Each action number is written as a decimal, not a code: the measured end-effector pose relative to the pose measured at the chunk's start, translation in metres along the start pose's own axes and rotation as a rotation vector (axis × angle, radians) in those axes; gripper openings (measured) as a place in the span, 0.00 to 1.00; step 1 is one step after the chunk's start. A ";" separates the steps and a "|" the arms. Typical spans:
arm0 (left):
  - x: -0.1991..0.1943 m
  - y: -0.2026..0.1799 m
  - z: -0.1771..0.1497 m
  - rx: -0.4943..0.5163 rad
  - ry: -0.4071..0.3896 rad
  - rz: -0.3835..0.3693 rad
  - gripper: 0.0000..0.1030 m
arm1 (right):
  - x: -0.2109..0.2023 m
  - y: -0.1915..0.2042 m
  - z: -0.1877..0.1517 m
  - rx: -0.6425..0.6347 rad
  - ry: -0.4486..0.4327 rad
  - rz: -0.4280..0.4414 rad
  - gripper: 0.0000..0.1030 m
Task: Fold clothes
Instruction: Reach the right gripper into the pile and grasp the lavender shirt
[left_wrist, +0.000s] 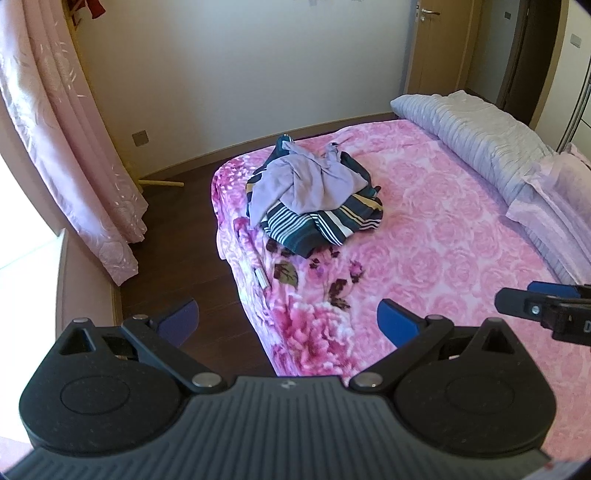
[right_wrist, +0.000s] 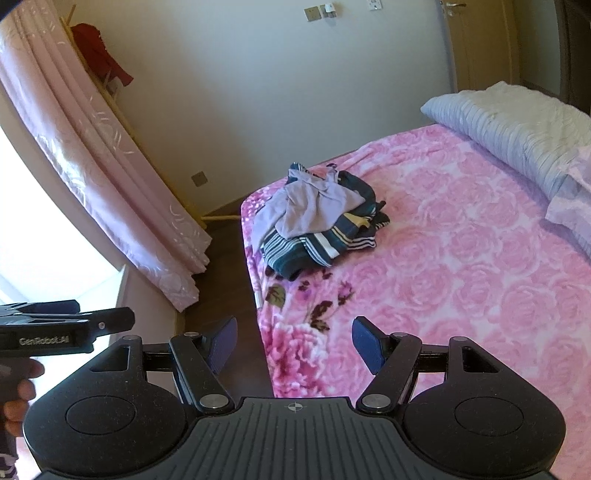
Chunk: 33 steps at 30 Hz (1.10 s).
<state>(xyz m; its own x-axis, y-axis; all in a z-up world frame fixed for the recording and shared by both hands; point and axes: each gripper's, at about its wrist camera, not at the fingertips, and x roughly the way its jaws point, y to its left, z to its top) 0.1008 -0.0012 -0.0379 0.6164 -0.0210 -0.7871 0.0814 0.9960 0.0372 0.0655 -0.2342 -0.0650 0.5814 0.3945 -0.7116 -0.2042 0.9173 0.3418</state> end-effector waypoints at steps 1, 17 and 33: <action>0.009 0.003 0.005 0.004 0.000 -0.006 0.99 | 0.007 0.000 0.003 0.002 0.003 0.000 0.64; 0.219 0.059 0.118 0.101 0.111 -0.077 0.94 | 0.204 0.007 0.091 0.030 0.052 -0.092 0.50; 0.404 0.081 0.181 0.128 0.223 -0.121 0.89 | 0.400 0.000 0.135 0.027 0.135 -0.145 0.31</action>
<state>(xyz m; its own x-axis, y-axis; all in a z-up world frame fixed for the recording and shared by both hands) 0.4981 0.0548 -0.2412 0.4099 -0.1057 -0.9060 0.2507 0.9681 0.0005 0.4042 -0.0832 -0.2673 0.4915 0.2639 -0.8299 -0.1035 0.9639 0.2452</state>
